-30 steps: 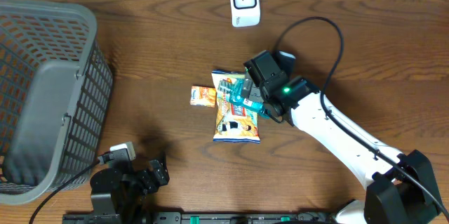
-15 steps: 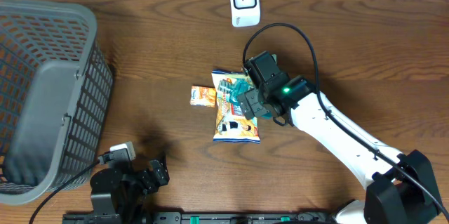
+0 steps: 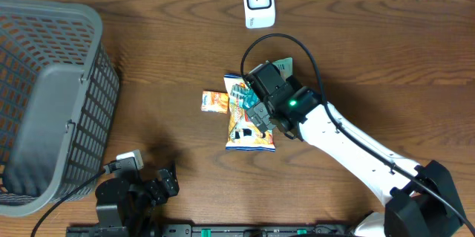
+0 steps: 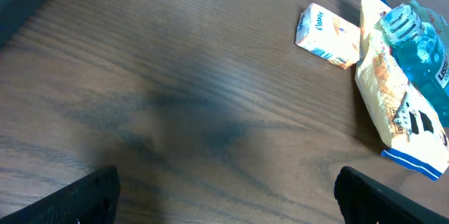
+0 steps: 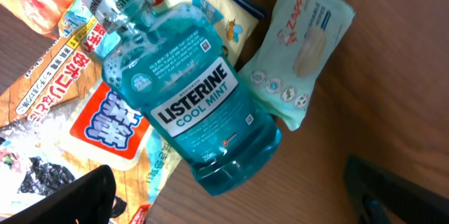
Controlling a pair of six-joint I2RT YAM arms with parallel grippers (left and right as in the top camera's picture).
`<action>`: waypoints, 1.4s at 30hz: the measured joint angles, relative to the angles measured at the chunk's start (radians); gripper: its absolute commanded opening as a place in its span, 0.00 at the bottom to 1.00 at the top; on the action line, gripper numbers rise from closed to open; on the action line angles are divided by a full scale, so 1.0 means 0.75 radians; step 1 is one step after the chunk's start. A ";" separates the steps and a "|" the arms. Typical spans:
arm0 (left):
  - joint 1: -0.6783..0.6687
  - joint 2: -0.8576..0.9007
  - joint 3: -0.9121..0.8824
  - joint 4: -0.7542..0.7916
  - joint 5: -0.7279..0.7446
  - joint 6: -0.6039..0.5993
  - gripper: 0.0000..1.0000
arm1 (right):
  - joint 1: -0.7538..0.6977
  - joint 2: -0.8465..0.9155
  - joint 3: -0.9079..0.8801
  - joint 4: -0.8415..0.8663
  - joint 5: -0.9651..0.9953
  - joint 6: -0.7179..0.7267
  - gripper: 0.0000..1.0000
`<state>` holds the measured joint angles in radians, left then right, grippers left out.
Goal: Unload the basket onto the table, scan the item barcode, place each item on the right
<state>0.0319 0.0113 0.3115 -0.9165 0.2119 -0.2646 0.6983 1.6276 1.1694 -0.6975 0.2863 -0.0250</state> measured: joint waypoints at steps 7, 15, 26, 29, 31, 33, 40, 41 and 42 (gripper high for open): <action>0.000 0.000 0.000 0.001 0.000 0.000 0.98 | 0.058 0.026 0.001 0.024 0.084 -0.046 0.99; 0.000 0.000 0.000 0.001 0.000 0.000 0.98 | 0.105 0.248 0.001 0.075 0.246 -0.071 0.98; 0.000 0.000 0.000 0.001 0.000 0.000 0.98 | 0.144 0.361 0.002 0.183 0.443 -0.093 0.88; 0.000 0.000 0.000 0.001 0.000 0.000 0.98 | 0.149 0.381 0.003 0.221 0.472 -0.119 0.81; 0.000 0.000 0.000 0.001 0.000 0.000 0.98 | 0.154 0.401 0.008 0.246 0.488 -0.138 0.70; 0.000 0.000 0.000 0.000 0.000 0.000 0.98 | 0.157 0.424 0.015 0.260 0.498 -0.156 0.59; 0.000 0.000 0.000 0.000 0.000 0.000 0.98 | 0.157 0.492 0.043 0.264 0.552 -0.164 0.23; 0.000 0.000 0.000 0.001 0.000 0.000 0.98 | 0.157 0.493 0.045 0.264 0.554 -0.161 0.21; 0.000 0.000 0.000 0.001 0.000 0.000 0.98 | 0.157 0.493 0.047 0.263 0.556 -0.158 0.19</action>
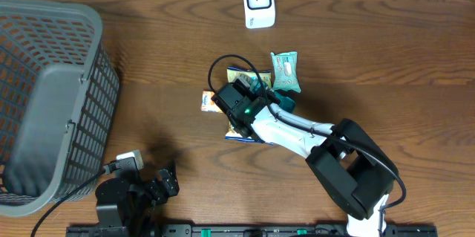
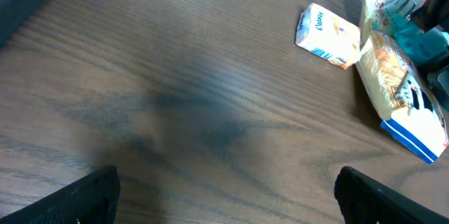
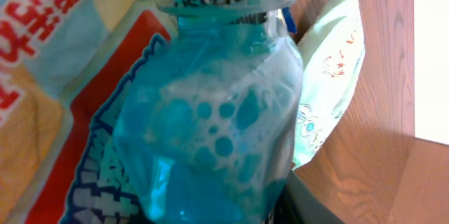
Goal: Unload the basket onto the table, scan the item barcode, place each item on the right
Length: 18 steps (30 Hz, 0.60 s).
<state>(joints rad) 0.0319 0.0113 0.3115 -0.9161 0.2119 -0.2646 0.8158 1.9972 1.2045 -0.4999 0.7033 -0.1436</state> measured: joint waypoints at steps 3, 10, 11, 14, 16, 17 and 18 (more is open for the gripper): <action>0.000 0.000 0.000 0.000 0.000 0.000 0.98 | 0.000 -0.001 0.002 -0.002 -0.002 0.017 0.17; 0.000 0.000 0.000 0.000 0.000 0.000 0.98 | -0.017 -0.089 -0.001 -0.060 -0.202 0.053 0.17; 0.000 0.000 0.000 0.000 0.000 0.000 0.98 | -0.023 -0.121 -0.005 -0.076 -0.276 0.058 0.17; 0.000 0.000 0.000 0.000 0.000 0.000 0.98 | -0.048 -0.205 -0.015 -0.120 -0.495 0.070 0.16; 0.000 0.000 0.000 -0.001 0.000 0.000 0.98 | -0.086 -0.284 -0.024 -0.171 -0.731 0.078 0.16; 0.000 0.000 0.000 0.000 0.000 0.000 0.98 | -0.109 -0.318 -0.027 -0.192 -0.825 0.080 0.16; 0.000 0.000 0.000 0.000 0.000 0.000 0.98 | -0.130 -0.341 -0.029 -0.208 -0.893 0.080 0.16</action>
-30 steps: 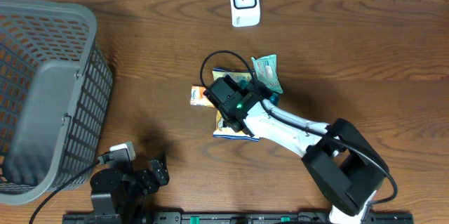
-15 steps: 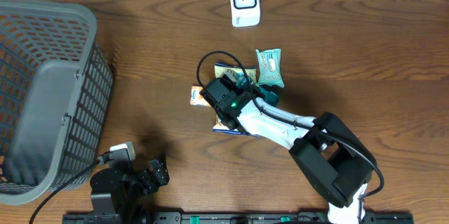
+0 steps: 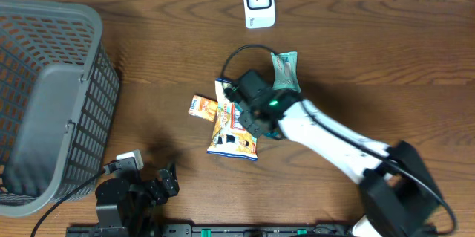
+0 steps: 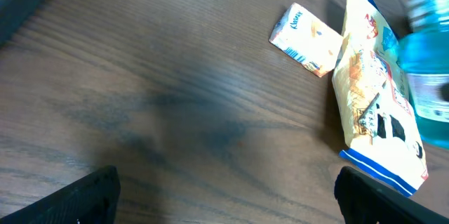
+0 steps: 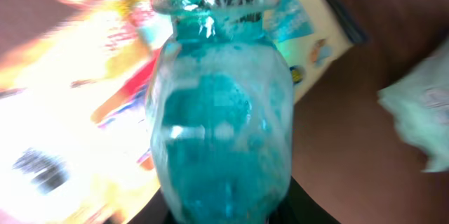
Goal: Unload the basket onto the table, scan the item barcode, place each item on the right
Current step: 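Carry the Listerine bottle back to the right of the snack bag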
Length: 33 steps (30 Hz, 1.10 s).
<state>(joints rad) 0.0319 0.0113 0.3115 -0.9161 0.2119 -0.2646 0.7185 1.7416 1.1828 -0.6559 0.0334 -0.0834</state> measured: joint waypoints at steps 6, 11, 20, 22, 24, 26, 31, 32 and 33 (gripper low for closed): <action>0.000 0.000 0.000 0.000 0.000 0.000 0.98 | -0.219 -0.095 -0.001 -0.085 -0.354 0.009 0.16; 0.000 0.000 0.000 0.000 0.000 0.000 0.98 | -0.321 -0.032 -0.001 -0.141 -0.410 0.019 0.17; 0.000 0.000 0.000 0.000 0.000 0.000 0.98 | -0.326 0.099 -0.001 -0.142 -0.391 0.095 0.20; 0.000 0.000 0.000 0.000 0.000 0.000 0.98 | -0.325 0.099 -0.001 -0.144 -0.367 0.124 0.19; 0.000 0.000 0.000 0.000 0.000 0.000 0.98 | -0.325 0.099 -0.001 -0.157 -0.329 0.152 0.17; 0.000 0.000 0.000 0.000 0.000 0.000 0.98 | -0.325 0.097 0.001 -0.179 -0.287 0.180 0.17; 0.000 0.000 0.000 0.000 0.000 0.000 0.98 | -0.325 0.082 0.003 -0.251 -0.136 0.235 0.17; 0.000 0.000 0.000 0.000 0.000 0.000 0.98 | -0.325 0.081 0.003 -0.258 -0.109 0.241 0.18; 0.000 0.000 0.000 0.000 0.000 0.000 0.98 | -0.325 0.080 0.003 -0.262 -0.086 0.245 0.18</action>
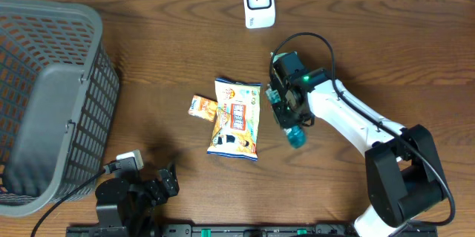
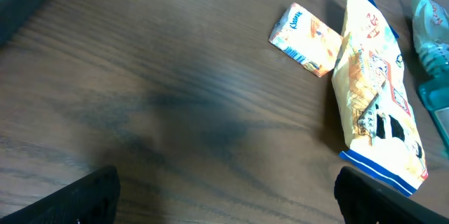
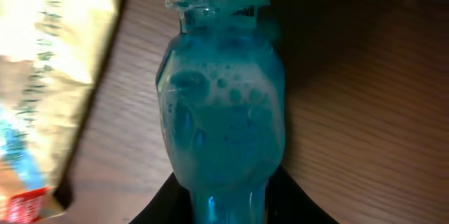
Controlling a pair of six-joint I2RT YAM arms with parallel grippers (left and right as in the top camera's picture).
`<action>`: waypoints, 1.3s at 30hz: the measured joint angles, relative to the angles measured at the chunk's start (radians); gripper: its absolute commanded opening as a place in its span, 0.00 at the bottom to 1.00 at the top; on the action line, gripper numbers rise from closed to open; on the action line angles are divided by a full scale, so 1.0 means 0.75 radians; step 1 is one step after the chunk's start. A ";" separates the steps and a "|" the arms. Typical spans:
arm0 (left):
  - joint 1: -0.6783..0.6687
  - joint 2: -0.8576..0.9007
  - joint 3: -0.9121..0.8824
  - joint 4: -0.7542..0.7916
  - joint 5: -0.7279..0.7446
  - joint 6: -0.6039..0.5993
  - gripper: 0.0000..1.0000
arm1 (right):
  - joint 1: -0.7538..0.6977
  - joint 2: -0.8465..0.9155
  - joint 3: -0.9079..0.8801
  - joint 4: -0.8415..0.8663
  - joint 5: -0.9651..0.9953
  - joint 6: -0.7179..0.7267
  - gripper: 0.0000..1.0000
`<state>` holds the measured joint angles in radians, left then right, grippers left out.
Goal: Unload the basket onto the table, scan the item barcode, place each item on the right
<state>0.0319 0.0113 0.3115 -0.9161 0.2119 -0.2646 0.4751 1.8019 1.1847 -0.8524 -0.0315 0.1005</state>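
A blue Listerine mouthwash bottle is held by its lower body in my right gripper, cap pointing away from the wrist. In the overhead view the right gripper holds the bottle just right of the snack bag, over bare wood. The white barcode scanner stands at the table's far edge, well beyond the bottle. My left gripper is open low at the front left, nothing between its fingers. The bottle shows at that view's right edge.
A yellow snack bag lies mid-table with a small orange pack at its left. A pale wipes pack corner shows beyond the bottle's cap. A grey mesh basket fills the left side.
My right gripper, still shut on the bottle, has moved from over the snack bag to its right side. Bag, small pack and left arm have not moved.
The right gripper hung open above the bottle lying on the snack bag. Then it was shut on the bottle. Later the bag and small pack lay further left, the bottle held over the bag. Now the bottle is right of the bag.
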 measured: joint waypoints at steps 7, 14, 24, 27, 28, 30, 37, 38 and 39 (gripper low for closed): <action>0.000 0.000 0.000 0.000 0.000 0.000 0.98 | 0.031 -0.001 -0.001 0.004 0.090 0.024 0.36; 0.000 0.000 0.000 0.000 0.000 0.000 0.98 | 0.031 -0.001 -0.001 0.009 0.105 0.034 0.42; 0.000 0.000 0.000 0.000 0.000 0.000 0.98 | 0.031 -0.001 0.151 -0.139 0.069 0.040 0.66; 0.000 0.000 0.000 -0.001 0.001 0.000 0.98 | 0.031 -0.001 0.196 -0.169 0.064 0.042 0.67; 0.000 0.000 0.000 0.000 0.000 0.000 0.98 | 0.031 -0.001 0.205 -0.187 0.062 0.045 0.68; 0.000 0.000 0.000 0.000 0.000 0.000 0.98 | 0.031 -0.001 0.223 -0.241 0.062 0.058 0.73; 0.000 0.000 0.000 0.000 0.000 0.000 0.98 | 0.031 -0.019 0.389 -0.511 0.060 0.096 0.99; 0.000 0.000 0.000 0.000 0.000 0.000 0.98 | 0.031 -0.032 0.415 -0.539 0.058 0.098 0.99; 0.000 0.000 0.000 -0.001 0.000 0.000 0.98 | 0.031 -0.061 0.438 -0.559 0.056 0.101 0.99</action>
<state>0.0319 0.0113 0.3115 -0.9165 0.2119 -0.2646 0.4980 1.7565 1.5131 -1.2716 0.0109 0.1761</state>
